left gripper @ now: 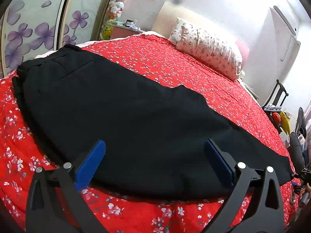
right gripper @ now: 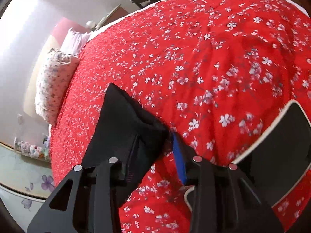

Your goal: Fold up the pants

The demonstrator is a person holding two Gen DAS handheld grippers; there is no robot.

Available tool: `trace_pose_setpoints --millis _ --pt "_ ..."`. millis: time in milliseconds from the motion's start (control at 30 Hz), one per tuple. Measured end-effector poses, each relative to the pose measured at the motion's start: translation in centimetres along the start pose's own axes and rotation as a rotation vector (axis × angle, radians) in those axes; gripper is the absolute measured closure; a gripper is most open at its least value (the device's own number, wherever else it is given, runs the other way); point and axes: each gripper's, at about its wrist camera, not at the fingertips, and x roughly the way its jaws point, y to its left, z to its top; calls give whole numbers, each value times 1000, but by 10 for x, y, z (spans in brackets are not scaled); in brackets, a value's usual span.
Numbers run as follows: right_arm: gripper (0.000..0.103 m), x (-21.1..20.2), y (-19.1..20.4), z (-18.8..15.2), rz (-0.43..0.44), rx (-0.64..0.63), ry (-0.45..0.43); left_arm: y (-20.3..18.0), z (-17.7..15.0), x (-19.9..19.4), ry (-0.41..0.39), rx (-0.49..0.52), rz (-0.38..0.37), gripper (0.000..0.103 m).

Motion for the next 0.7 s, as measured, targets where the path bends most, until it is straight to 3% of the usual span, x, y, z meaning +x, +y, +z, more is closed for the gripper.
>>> trace_pose_setpoints --millis 167,200,233,333,567,633,700 --pt "64 9 -2 7 88 31 16 0 -1 0 -1 -4 -4 2" --pt "64 6 -7 7 166 54 6 1 -2 0 -1 -5 -5 2" --pt "64 4 -7 6 190 38 -5 1 -2 -1 -1 -5 -6 2" --pt "73 6 -10 6 152 24 -3 1 -2 -1 -1 -4 -5 2" --pt "74 12 -6 8 116 28 -20 2 -2 -1 -2 -10 -13 2" --pt "87 5 -2 5 153 1 -53 3 -3 -1 -3 -14 -17 2" --pt "88 -2 10 1 169 -39 -87 4 -3 -2 -4 -18 -23 2"
